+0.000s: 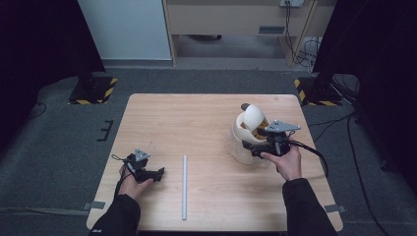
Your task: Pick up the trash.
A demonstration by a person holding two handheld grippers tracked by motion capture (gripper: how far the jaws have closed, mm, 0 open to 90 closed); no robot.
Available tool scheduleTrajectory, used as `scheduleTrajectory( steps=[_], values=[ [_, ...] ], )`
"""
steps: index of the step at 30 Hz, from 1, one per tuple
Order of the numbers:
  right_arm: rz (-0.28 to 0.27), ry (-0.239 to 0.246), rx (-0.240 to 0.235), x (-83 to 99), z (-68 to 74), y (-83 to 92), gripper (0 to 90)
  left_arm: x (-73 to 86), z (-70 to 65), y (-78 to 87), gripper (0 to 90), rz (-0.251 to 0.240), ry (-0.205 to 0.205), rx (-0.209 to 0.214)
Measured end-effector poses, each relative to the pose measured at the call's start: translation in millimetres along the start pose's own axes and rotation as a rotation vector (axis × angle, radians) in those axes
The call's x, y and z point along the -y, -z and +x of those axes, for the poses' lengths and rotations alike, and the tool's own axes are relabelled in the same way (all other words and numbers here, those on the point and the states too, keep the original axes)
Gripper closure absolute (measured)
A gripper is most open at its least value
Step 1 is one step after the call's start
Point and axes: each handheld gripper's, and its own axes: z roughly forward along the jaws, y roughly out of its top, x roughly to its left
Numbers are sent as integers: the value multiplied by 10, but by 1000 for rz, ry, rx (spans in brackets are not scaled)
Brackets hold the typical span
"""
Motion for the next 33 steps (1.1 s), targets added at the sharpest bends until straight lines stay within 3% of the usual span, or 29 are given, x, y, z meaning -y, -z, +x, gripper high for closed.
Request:
scheduleTrajectory(
  steps=[8, 20, 27, 33],
  values=[
    [-3, -5, -9, -2, 7, -4, 200, 0, 0, 0, 0, 0, 0, -1],
    [-105, -45, 44, -90, -135, 375, 186, 1, 9, 7, 5, -2, 1, 3],
    [-107, -51, 72, -53, -160, 456, 181, -41, 15, 79, 135, 30, 21, 4],
    [-103, -69, 101, 39, -217, 532, 181, -98, -72, 147, 216, -12, 37, 24]
  ],
)
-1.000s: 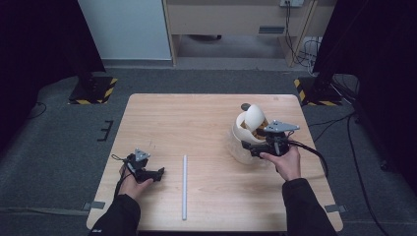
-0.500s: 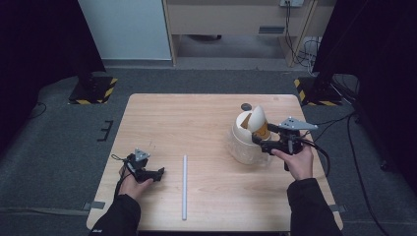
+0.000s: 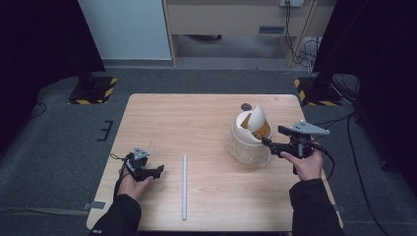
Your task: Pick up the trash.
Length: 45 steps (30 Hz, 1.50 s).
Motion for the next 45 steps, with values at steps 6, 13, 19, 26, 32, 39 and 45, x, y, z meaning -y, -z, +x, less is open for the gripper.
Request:
scheduleTrajectory(
  steps=[6, 13, 19, 26, 32, 39, 45],
  values=[
    [-6, -39, 35, 94, -105, 118, 181, -84, -272, 102, 264, -59, -2, 45],
    [15, -46, 60, 161, -157, 133, 180, -70, -571, 145, 310, -30, -17, 111],
    [29, -51, 77, 212, -197, 131, 181, -49, -802, 139, 334, 4, -67, 131],
    [38, -59, 91, 258, -241, 145, 181, 24, -965, 82, 384, 96, -99, 122],
    [51, -61, 95, 282, -254, 139, 182, 43, -1033, 85, 446, 147, -100, 114],
    [47, -61, 97, 278, -261, 154, 182, 48, -1030, 93, 530, 172, -85, 100],
    [53, -61, 99, 291, -265, 146, 182, 42, -985, 108, 634, 184, -90, 83]
  ],
)
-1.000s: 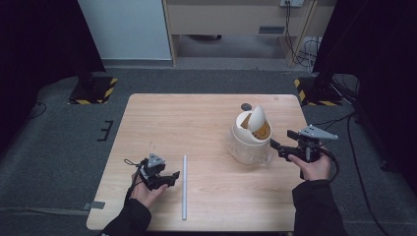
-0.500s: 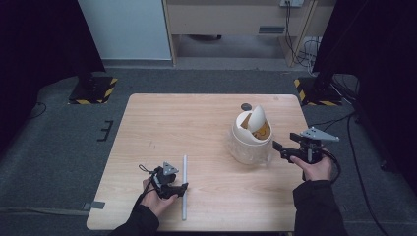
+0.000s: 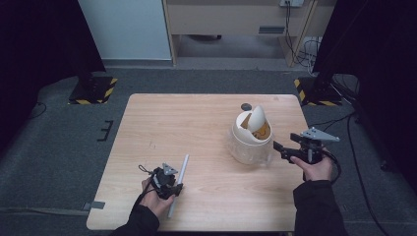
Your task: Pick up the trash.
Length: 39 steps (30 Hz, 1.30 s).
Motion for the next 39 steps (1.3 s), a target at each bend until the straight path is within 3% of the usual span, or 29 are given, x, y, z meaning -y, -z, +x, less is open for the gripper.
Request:
scheduleTrajectory(
  steps=[8, 21, 36, 39],
  values=[
    [6, 2, 2, 3, 4, -9, 182, -11, 33, 5, 769, 11, -1, -19],
    [14, 5, 0, 17, -4, -23, 183, -42, 2, -1, 786, 13, -34, -4],
    [16, -3, 3, 19, -25, -24, 184, -181, 9, 378, 786, -197, -50, 12],
    [12, -7, 7, 16, -38, -7, 187, -208, 12, 492, 786, -268, -59, 0]
  ],
)
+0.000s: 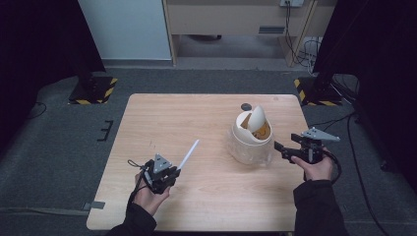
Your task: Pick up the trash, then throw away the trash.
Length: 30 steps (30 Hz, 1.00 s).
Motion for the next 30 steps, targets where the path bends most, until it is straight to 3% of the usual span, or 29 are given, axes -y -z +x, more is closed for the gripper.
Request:
scheduleTrajectory(
  steps=[8, 17, 21, 30],
  values=[
    [-20, 4, -6, -45, 2, 40, 206, -98, 1, 150, 786, -111, -15, -16],
    [-61, 0, -20, -139, 43, 104, 211, -151, -10, 256, 786, -193, 4, 12],
    [-100, -3, -28, -215, 78, 175, 204, -204, -34, 337, 786, -256, 4, 18],
    [-157, 5, -33, -336, 135, 292, 208, -282, -111, 422, 786, -311, -13, 36]
  ],
)
